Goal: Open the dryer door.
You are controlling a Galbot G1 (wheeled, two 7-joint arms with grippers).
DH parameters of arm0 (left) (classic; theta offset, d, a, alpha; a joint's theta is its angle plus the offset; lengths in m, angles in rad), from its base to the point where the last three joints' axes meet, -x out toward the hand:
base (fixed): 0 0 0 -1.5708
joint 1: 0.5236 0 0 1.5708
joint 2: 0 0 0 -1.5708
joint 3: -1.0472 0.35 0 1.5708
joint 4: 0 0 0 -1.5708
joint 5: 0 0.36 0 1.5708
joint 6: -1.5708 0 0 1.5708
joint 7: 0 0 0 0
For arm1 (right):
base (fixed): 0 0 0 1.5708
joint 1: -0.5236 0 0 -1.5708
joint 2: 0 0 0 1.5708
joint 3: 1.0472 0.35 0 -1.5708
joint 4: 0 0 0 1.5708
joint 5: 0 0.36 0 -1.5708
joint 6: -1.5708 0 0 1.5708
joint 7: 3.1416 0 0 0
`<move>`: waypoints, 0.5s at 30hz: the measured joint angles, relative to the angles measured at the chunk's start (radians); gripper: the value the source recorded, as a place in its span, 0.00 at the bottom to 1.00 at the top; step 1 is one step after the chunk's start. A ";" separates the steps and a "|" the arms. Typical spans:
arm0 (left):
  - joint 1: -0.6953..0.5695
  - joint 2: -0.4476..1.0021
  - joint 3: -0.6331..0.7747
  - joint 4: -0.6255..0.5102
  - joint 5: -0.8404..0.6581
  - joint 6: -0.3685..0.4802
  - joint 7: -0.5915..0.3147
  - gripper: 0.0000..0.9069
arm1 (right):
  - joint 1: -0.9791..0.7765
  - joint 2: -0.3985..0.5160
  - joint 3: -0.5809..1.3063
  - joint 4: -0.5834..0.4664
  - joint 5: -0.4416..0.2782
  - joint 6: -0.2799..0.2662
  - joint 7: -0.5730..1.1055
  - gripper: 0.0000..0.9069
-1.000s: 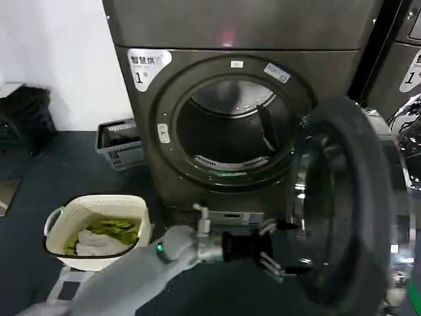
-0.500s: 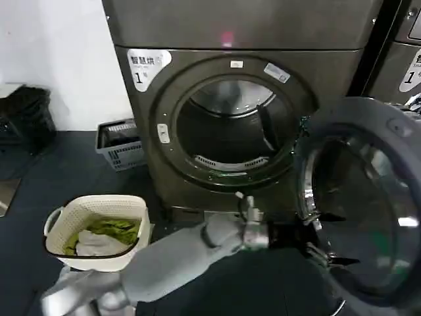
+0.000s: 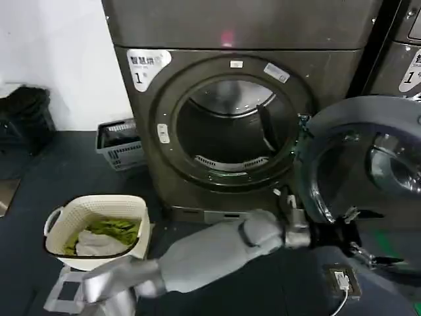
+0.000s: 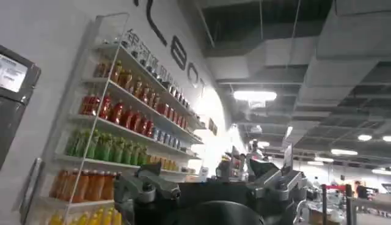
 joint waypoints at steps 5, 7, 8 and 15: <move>-0.018 -0.047 0.016 0.035 -0.067 0.010 -0.041 1.00 | 0.009 0.002 -0.008 0.004 0.001 0.004 0.001 1.00; -0.024 -0.065 0.026 0.049 -0.061 -0.014 -0.069 1.00 | 0.011 0.003 -0.010 0.006 0.001 0.005 0.001 1.00; -0.026 -0.073 0.028 0.056 -0.060 -0.018 -0.078 1.00 | 0.011 0.003 -0.010 0.006 0.001 0.006 0.000 1.00; -0.032 -0.088 0.025 0.119 0.027 -0.071 -0.114 1.00 | 0.007 0.002 -0.006 0.002 -0.001 0.016 -0.001 1.00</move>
